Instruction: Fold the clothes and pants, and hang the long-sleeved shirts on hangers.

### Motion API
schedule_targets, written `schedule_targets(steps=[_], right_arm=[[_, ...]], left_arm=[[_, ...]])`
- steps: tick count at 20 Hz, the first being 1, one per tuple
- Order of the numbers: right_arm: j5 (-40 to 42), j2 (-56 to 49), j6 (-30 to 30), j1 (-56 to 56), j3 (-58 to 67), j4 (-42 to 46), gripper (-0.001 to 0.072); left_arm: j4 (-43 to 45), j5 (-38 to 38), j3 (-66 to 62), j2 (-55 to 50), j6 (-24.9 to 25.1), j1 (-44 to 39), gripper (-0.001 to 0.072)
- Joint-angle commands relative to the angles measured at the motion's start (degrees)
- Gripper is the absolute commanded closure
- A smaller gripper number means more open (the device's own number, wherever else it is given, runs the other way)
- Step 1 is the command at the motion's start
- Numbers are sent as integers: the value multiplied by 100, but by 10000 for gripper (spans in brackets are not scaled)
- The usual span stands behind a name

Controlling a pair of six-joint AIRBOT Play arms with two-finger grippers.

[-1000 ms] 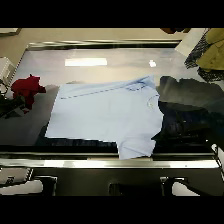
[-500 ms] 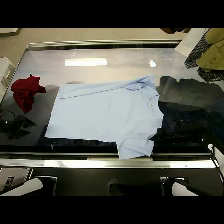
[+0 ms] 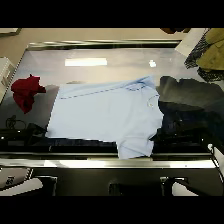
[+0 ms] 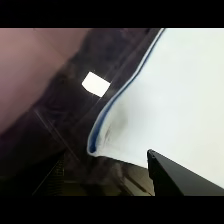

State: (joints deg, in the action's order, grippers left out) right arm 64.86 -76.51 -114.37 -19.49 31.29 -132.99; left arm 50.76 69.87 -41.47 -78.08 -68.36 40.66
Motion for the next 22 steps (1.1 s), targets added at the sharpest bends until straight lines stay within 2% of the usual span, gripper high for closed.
schedule_targets(steps=[1,5,7,8,11,12,17,20,22], right_arm=[[87,-2,17,4,-4,-15,681],[103,157,15,4,-4,-11,682],[101,262,17,4,-4,-11,682],[101,317,17,4,-4,-11,682],[114,501,17,4,-4,-13,682],[114,586,17,4,-4,-24,682],[127,1001,-105,28,376,-459,683],[-118,1014,-118,503,1421,-448,683],[-699,1014,389,839,2378,-90,683]], left_arm=[[-85,-120,52,-238,87,-234,133],[-85,-382,52,-278,-4,-363,136],[-39,-391,52,-278,2,-361,217],[-37,-393,52,-278,2,-363,219],[-42,-376,50,-278,50,-363,596],[-46,-365,50,-273,101,-361,689],[-273,-225,-188,-173,195,-485,693],[-442,-221,-815,114,101,-916,693],[-426,-227,-1508,291,-103,-1259,694]])
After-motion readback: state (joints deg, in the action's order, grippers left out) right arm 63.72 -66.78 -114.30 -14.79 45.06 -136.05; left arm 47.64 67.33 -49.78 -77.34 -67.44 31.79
